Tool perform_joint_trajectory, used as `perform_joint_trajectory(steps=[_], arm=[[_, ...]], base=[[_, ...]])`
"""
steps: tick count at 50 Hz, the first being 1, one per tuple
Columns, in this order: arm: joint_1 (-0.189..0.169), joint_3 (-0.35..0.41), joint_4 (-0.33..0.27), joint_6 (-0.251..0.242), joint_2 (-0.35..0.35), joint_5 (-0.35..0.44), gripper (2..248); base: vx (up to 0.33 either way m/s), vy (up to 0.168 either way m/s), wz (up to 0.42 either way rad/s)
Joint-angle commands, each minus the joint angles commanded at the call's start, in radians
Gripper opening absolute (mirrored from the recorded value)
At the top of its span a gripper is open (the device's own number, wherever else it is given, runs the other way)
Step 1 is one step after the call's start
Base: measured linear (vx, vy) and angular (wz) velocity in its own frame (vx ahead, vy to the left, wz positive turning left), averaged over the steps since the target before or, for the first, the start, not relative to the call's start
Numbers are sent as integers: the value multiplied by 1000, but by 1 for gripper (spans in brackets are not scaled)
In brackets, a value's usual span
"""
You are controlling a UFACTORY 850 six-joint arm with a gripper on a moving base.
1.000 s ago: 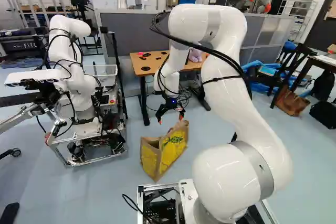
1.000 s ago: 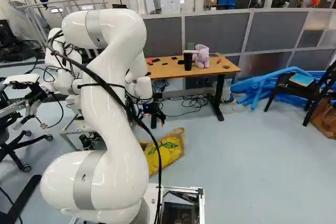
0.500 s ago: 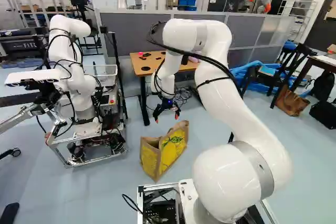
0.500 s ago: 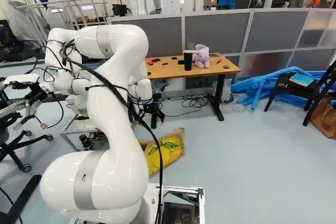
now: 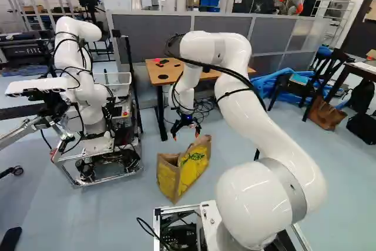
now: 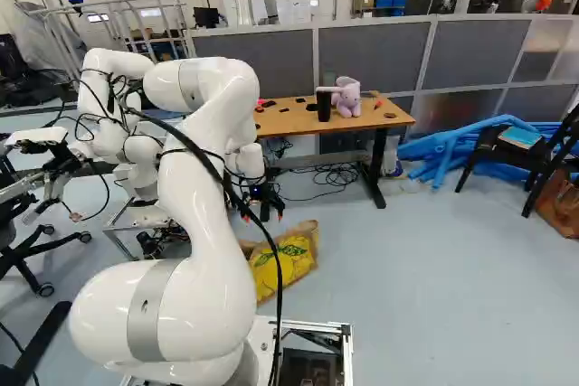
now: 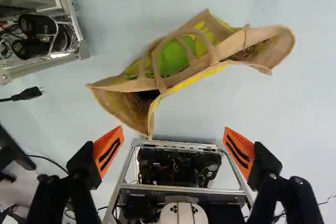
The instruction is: Pick up the bag on the ground and place it on the table
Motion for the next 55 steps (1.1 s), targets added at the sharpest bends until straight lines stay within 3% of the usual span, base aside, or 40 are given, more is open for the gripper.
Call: perform_joint_trajectory(steps=[55], arm=[[0,-158,0,577,-210,0,247]], base=[[0,0,0]])
